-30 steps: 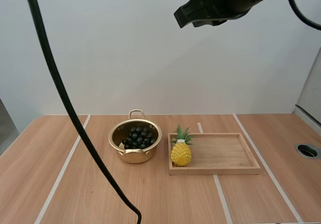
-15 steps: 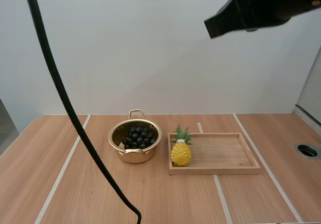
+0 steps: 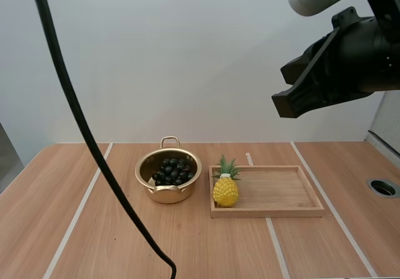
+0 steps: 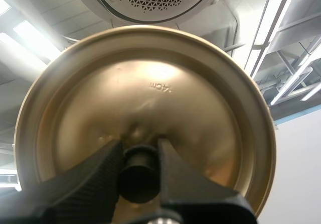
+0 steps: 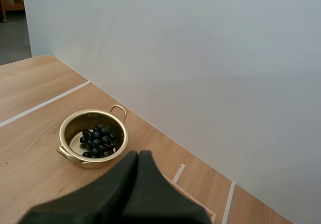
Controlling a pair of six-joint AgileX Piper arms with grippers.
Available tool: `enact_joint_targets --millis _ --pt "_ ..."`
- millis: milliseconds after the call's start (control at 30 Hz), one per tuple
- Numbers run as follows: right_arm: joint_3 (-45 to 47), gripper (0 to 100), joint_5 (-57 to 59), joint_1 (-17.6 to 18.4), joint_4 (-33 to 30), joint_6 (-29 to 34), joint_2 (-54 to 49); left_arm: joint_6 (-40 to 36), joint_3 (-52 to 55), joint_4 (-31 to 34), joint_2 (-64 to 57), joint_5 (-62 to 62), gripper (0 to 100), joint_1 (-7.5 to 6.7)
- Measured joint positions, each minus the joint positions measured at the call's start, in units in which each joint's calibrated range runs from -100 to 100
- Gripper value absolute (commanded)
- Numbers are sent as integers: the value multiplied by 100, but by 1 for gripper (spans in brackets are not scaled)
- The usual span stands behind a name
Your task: Open the pot, put the grape inside, and close it
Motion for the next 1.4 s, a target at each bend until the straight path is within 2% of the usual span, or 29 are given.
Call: enact_joint_targets --millis 100,467,767,1067,1400 --pt "16 0 0 0 59 0 -11 0 0 0 0 274 0 0" --pt "30 0 0 0 187 0 -11 0 13 0 101 3950 0 0" --pt "30 0 0 0 228 0 -11 150 16 0 1185 6643 0 0" --pt "30 0 0 0 228 0 -11 193 43 21 2504 6792 0 0" --pt "30 0 0 0 228 0 -11 193 481 -20 2793 6792 0 0"
